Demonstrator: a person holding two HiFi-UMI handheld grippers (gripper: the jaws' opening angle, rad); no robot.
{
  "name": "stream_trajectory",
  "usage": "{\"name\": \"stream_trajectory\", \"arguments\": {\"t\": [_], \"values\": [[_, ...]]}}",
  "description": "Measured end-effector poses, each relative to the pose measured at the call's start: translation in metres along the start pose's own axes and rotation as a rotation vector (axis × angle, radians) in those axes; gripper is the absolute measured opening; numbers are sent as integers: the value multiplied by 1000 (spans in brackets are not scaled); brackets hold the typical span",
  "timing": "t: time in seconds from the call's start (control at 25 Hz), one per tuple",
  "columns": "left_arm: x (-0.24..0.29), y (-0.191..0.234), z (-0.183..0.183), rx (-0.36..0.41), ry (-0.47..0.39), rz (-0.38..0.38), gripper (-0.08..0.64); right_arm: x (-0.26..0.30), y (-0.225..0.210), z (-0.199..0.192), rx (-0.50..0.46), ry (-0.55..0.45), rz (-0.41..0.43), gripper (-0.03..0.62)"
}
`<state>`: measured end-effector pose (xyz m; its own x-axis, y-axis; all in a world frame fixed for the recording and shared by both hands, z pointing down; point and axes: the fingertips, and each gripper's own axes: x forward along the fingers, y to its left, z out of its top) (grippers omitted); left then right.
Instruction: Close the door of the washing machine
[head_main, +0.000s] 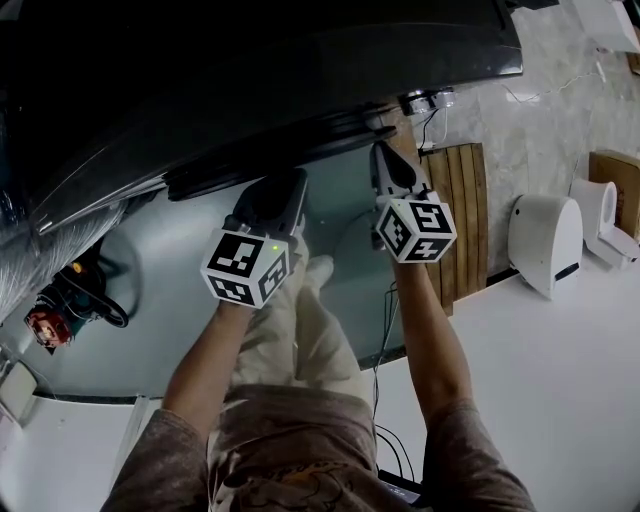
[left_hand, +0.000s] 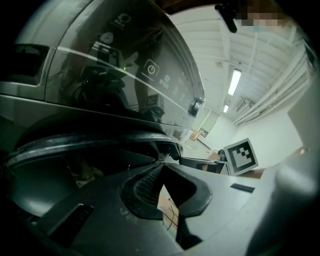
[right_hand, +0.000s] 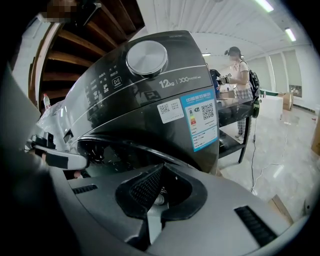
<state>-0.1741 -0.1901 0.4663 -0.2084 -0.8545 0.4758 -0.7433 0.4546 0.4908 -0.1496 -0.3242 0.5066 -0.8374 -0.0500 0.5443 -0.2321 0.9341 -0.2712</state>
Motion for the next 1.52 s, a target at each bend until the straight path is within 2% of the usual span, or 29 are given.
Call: {"name": "stream_trajectory", "arguments": {"t": [0.48, 0.68, 0.84, 1.12, 1.52], "values": [[2, 3, 2, 31, -4, -3, 0, 7, -1, 4, -18, 8, -13, -6], [2, 4, 1, 20, -6, -2, 0, 6, -2, 4, 1, -24, 3, -6], [-4, -1, 9, 37, -1, -19, 1, 1, 3, 7, -19, -7, 24, -8], [-41, -30, 55, 46, -28, -57, 1, -61, 49, 62, -17, -55, 96, -8], [-107, -76, 157, 93, -138, -90, 2, -143, 118, 172, -52, -188, 165, -8]]}}
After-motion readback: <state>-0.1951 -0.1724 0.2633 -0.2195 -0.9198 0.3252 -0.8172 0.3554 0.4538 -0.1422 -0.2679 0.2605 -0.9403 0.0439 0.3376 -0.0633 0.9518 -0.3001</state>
